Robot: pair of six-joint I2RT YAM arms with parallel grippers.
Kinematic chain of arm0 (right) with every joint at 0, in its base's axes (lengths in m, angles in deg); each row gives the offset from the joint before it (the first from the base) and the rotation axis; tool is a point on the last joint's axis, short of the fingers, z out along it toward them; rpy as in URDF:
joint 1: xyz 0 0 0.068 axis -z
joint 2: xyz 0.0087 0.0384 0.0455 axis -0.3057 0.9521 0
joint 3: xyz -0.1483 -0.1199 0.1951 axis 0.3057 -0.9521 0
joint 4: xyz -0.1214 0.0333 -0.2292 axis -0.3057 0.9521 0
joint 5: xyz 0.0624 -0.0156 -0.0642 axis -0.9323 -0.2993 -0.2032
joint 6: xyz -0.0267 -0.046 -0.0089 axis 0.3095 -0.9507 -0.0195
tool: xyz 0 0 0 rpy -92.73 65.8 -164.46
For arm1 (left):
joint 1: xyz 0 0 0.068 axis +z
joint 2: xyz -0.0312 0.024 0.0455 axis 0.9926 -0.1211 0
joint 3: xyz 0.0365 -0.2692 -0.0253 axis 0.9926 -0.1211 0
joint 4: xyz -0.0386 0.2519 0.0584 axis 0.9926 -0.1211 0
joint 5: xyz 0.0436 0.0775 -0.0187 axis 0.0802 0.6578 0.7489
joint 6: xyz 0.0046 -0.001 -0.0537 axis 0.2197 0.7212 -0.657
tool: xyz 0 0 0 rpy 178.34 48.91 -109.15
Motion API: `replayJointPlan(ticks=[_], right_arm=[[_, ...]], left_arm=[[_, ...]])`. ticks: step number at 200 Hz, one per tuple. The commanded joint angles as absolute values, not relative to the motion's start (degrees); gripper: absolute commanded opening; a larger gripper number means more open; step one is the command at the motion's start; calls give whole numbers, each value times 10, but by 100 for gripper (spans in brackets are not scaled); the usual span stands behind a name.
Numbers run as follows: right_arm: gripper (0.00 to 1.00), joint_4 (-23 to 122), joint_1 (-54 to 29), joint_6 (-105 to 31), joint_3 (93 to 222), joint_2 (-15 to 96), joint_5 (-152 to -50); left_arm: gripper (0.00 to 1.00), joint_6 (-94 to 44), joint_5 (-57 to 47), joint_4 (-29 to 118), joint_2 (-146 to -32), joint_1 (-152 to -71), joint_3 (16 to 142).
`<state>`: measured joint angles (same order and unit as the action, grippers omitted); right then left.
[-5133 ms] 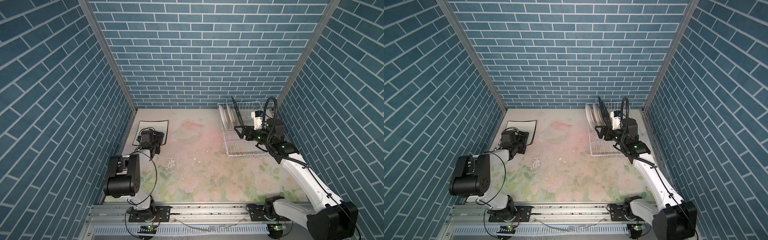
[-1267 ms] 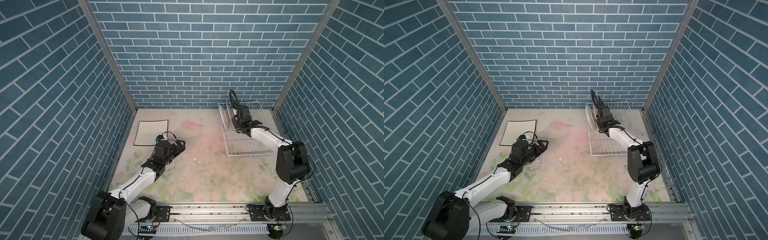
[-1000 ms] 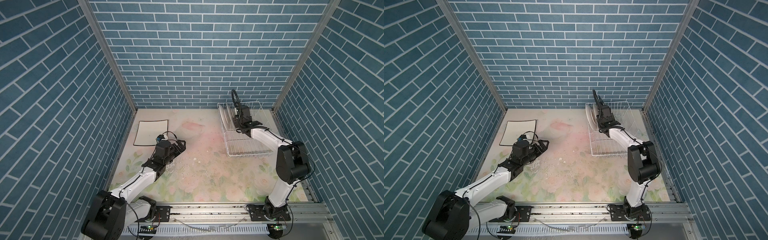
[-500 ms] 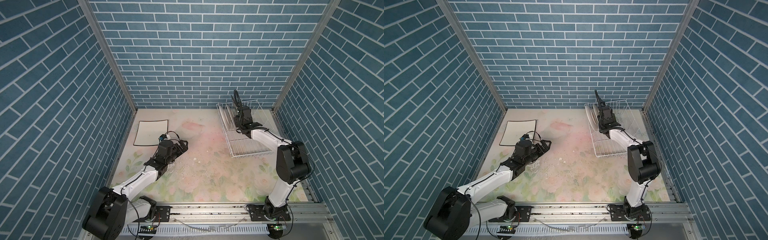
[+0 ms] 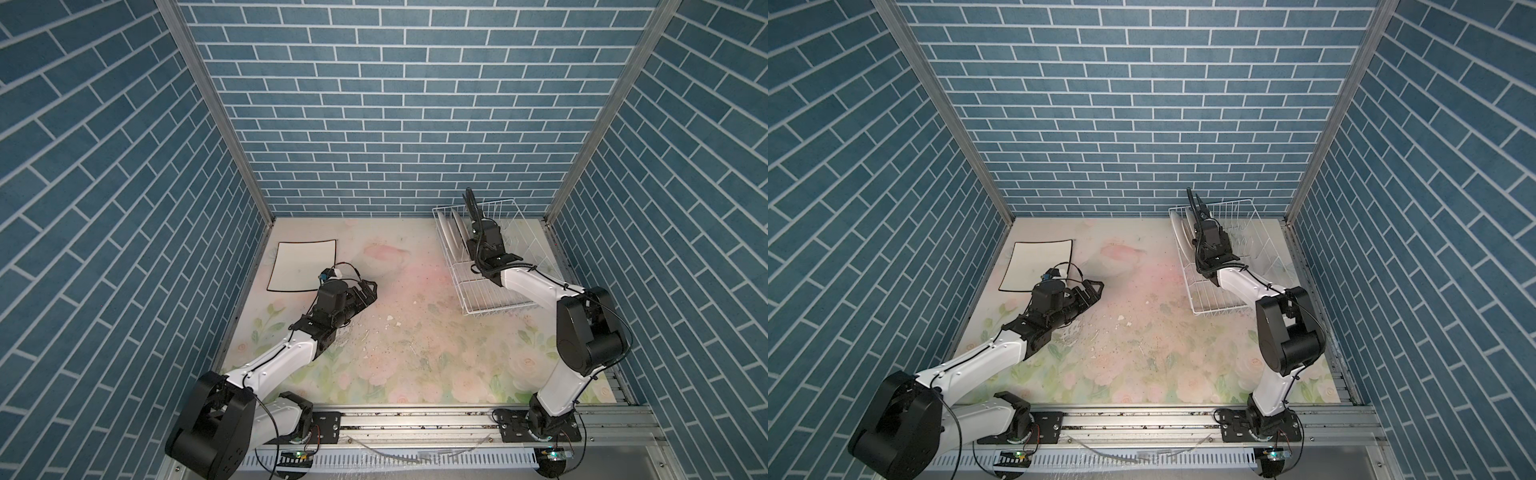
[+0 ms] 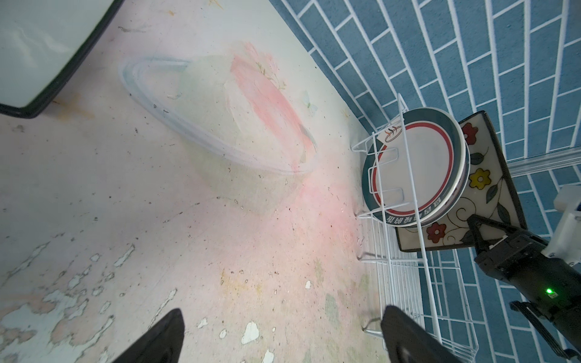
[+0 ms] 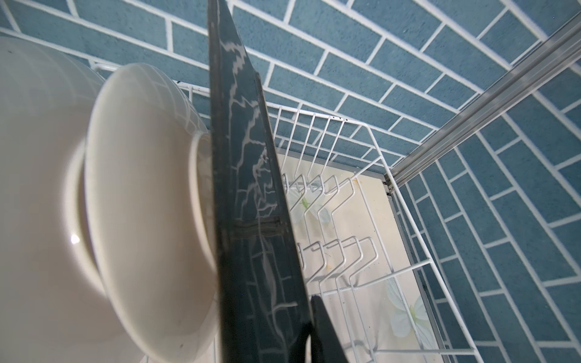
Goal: Unload the plates from the dish rack
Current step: Pick up the plate from the dish rack.
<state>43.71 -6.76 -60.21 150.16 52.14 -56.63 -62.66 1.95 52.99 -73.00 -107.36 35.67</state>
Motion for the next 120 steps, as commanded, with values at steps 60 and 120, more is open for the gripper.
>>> replayJointPlan(ticks=[60,120], right_arm=[[0,314,-75,-664,1494,429,-560],[0,304,-79,-681,1494,392,-557]], left_arm=[[100,-621,28,519,-726,-1084,380],[100,-622,30,522,-734,-1092,384]])
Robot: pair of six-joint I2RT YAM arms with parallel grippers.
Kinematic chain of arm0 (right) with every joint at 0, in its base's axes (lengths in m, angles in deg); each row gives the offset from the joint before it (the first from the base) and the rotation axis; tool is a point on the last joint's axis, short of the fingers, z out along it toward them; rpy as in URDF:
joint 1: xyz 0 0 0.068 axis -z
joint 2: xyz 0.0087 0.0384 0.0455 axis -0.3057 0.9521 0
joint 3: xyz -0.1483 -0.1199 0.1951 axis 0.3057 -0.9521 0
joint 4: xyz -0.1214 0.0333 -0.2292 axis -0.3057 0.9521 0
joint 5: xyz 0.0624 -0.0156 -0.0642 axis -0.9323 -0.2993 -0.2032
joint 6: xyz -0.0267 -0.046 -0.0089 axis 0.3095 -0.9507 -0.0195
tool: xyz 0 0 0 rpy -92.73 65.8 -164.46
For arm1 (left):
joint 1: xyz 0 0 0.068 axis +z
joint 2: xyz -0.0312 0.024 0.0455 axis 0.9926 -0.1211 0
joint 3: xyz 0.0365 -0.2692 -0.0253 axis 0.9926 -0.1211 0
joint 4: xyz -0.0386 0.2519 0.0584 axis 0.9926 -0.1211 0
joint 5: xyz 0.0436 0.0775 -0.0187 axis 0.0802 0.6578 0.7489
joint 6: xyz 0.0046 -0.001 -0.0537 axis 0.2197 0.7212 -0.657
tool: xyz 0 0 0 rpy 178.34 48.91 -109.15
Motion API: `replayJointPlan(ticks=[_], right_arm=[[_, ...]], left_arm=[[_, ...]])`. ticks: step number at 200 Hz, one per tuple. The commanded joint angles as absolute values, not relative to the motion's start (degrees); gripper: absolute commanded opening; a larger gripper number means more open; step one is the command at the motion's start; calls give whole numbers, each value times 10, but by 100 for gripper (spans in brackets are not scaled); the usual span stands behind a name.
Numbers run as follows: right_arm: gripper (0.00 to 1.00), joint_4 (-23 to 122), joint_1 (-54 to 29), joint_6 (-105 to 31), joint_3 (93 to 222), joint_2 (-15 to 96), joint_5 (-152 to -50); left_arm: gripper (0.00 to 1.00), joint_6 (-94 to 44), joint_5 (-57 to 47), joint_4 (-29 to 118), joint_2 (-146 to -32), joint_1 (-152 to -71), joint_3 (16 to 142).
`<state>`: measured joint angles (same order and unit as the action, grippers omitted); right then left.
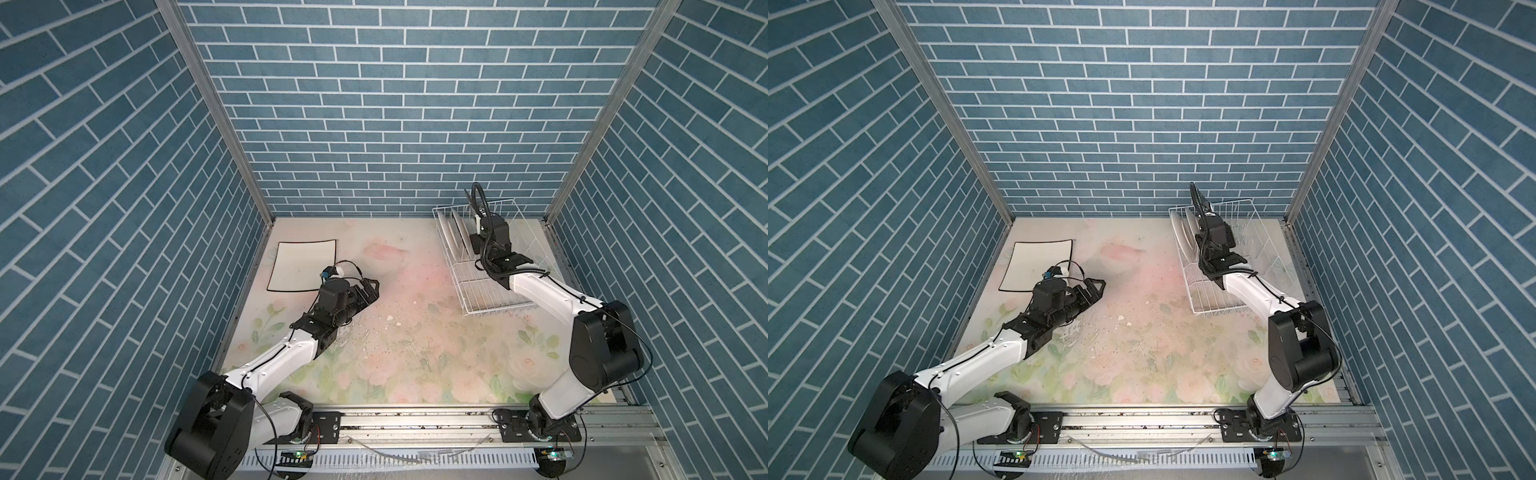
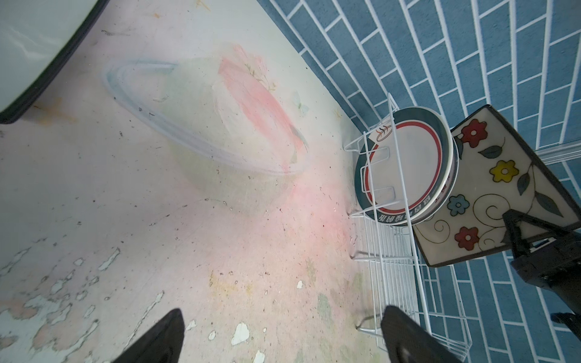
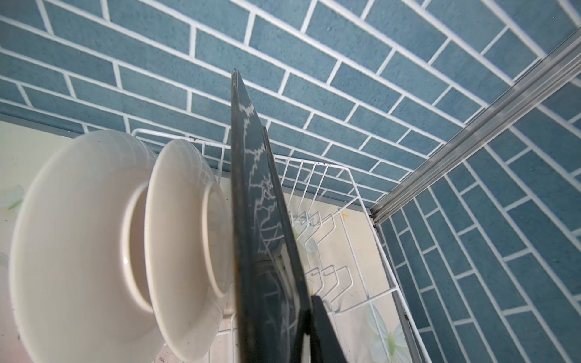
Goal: Unload the plates from the dish rack
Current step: Pick up the plate from the dish rack.
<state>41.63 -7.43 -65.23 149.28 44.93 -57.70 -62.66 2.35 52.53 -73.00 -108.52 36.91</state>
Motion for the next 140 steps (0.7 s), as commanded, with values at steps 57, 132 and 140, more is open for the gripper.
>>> replayJointPlan(ticks=[57,132,140], right_arm=[[0,319,-91,-697,1495,354,-558],[0,378,-109,-694,1482,264,-569],[0,389,-111,-689,1482,253,-572]], left_arm=[[100,-622,32,522,-730,-1093,379],[100,-626,30,535,-728,-1099,379],[100,-626,29,537,-728,-1101,381]])
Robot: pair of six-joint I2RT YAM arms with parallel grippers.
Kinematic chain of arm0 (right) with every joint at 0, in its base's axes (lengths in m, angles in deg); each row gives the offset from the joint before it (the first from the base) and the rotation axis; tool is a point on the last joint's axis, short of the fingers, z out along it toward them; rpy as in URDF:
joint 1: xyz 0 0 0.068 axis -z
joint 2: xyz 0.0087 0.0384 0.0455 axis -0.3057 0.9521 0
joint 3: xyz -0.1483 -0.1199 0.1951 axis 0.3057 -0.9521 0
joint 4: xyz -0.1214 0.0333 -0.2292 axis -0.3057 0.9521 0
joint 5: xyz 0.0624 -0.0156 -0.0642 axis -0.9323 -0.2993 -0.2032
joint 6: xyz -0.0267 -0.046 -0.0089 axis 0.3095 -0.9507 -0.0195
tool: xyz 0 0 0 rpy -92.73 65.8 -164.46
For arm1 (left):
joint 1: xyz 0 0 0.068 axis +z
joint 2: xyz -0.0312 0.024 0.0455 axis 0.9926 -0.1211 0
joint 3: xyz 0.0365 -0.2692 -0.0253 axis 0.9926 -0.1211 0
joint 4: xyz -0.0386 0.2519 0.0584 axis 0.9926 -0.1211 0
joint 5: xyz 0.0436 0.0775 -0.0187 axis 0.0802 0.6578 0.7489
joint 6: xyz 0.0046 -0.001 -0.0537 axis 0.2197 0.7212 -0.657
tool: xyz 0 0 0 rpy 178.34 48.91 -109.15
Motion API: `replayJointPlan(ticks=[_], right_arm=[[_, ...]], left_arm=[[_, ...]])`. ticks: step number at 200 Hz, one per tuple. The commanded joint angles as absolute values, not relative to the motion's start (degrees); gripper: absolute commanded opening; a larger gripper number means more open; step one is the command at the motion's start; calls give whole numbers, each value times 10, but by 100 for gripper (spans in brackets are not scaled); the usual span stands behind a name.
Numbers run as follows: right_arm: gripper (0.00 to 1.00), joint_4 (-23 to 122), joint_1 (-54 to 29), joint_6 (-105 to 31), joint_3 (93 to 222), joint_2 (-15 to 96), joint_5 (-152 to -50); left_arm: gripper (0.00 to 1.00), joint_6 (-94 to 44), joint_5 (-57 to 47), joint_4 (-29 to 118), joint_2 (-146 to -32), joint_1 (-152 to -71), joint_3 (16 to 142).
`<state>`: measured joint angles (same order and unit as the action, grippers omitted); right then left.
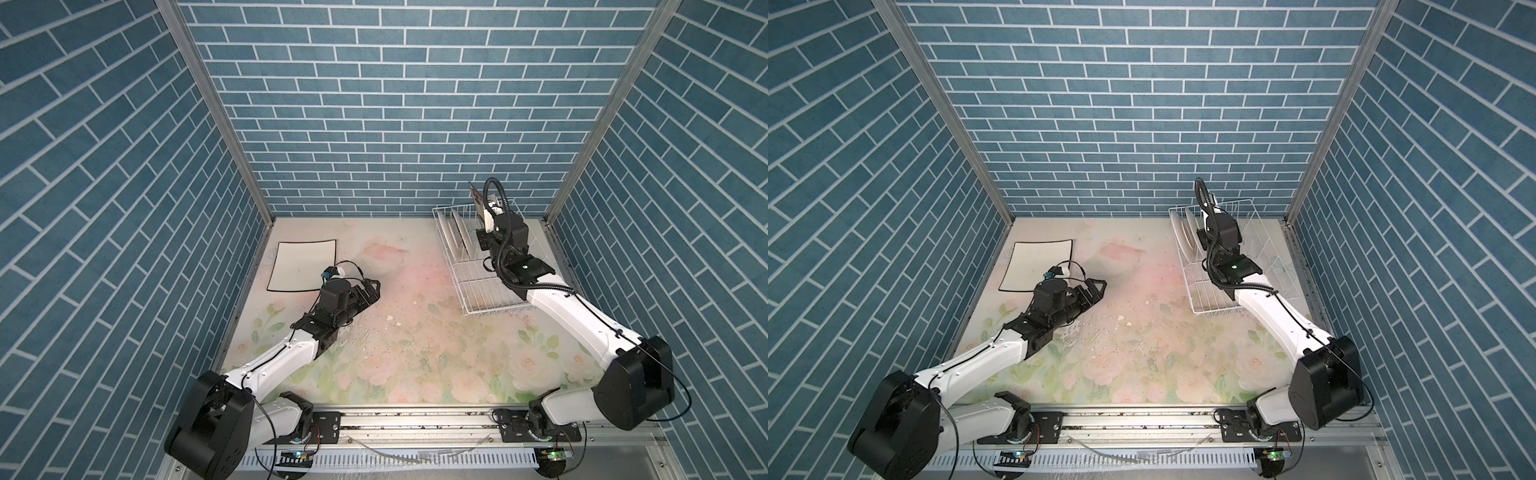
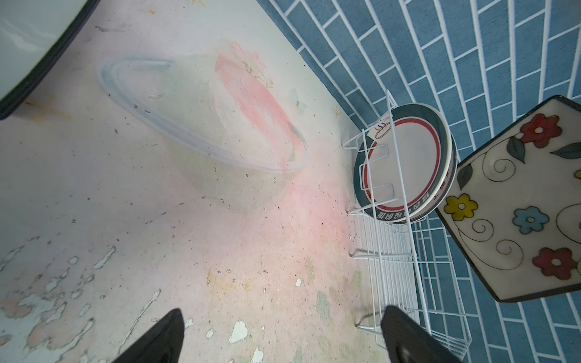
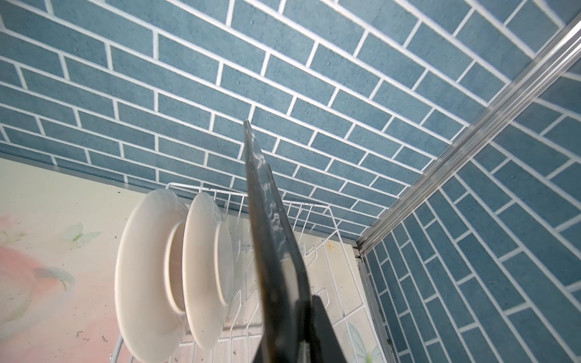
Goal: Unload the plates from the dish rack
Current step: Pick up the plate from the dish rack.
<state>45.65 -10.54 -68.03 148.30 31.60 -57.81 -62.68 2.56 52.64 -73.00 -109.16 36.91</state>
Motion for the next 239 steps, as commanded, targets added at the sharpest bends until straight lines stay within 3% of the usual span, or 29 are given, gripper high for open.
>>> replayJointPlan(ticks=[1,113,239], right_arm=[[0,390,-111,-688,1482,252,-573],[0,679,-137,-568,1537,130,-628],[0,781,-163,-470,1628,108,-751]], left_arm=[[100,-625,28,537,-728,-1101,382],[99,-575,-18,617,-732,-1106,379],[99,-556,-39,642,-747,-1107,379]])
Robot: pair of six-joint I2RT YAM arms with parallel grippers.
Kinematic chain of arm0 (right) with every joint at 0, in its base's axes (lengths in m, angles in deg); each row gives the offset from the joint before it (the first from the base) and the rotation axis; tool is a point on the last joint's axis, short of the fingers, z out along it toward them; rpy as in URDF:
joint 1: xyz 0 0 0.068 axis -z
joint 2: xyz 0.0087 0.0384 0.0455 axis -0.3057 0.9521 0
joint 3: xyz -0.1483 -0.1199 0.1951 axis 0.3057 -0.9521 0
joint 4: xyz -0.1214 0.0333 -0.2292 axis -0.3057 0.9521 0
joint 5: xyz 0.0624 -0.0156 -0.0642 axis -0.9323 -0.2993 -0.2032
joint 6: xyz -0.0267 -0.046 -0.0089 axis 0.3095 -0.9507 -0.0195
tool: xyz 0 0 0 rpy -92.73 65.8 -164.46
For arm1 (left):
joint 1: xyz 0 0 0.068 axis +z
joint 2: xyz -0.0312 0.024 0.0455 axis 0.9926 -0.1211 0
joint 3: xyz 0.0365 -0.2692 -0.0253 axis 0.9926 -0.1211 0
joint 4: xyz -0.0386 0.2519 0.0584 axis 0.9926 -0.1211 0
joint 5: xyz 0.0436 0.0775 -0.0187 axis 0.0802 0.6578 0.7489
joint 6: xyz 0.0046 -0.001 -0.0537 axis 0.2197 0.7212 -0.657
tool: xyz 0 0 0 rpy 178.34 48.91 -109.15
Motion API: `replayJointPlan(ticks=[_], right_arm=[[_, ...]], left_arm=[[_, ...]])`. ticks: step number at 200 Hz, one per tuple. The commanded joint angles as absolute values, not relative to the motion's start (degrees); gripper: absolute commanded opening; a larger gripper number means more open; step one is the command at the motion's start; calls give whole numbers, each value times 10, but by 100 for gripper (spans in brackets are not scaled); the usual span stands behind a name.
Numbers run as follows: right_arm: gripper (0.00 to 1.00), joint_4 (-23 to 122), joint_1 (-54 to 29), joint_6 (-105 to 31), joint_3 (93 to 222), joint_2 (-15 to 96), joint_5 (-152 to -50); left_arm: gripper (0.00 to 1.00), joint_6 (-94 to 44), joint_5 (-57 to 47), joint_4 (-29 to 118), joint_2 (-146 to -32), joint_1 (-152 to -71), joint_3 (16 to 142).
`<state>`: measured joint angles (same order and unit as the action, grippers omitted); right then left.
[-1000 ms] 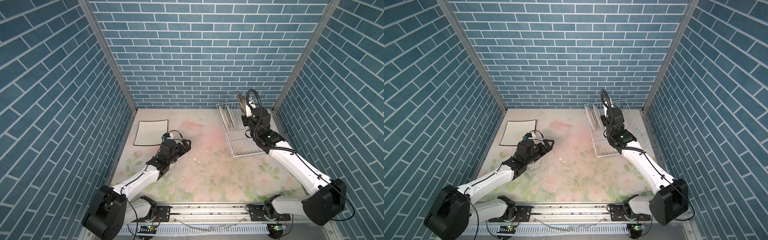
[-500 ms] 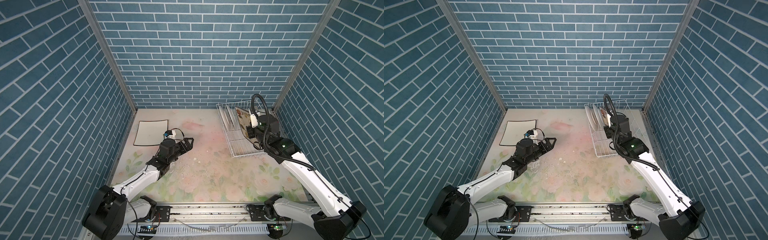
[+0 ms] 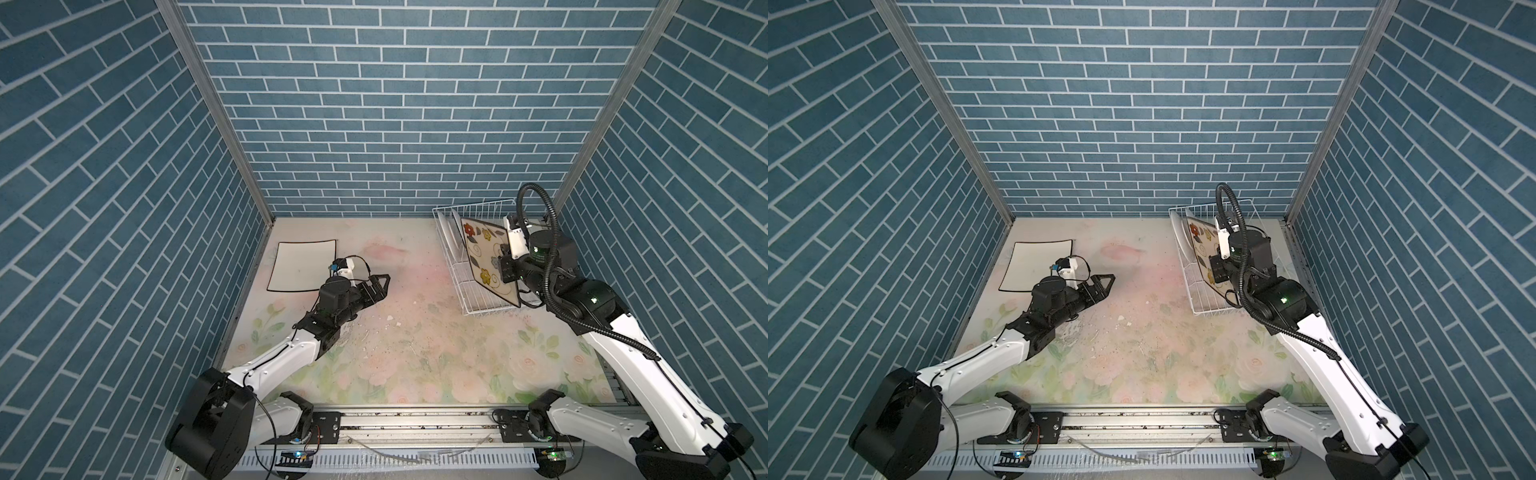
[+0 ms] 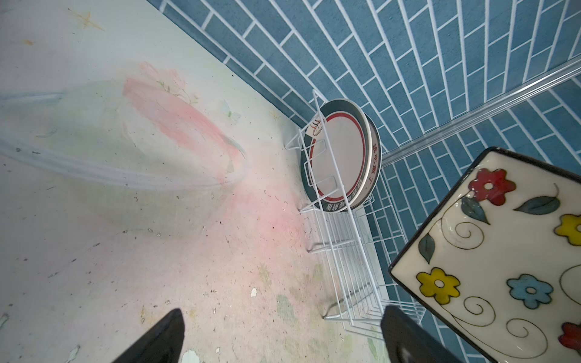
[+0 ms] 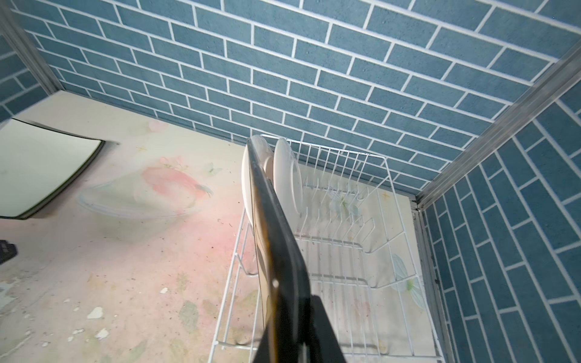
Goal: Unload the plates from the dish rack
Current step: Pick up the plate from the dish rack.
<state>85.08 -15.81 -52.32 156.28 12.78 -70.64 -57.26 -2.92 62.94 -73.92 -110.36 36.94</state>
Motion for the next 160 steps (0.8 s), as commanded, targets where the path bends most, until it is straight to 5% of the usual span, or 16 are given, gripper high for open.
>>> replayJointPlan(ticks=[1,160], right_arm=[[0,781,-162,-469,1628,108,-753],[0,561,-159,-213,1507,197,-1010]], left_arm=[[99,-556,-39,643,-747,-1107,379],[100,-517,-82,539,-626,-1053,384]])
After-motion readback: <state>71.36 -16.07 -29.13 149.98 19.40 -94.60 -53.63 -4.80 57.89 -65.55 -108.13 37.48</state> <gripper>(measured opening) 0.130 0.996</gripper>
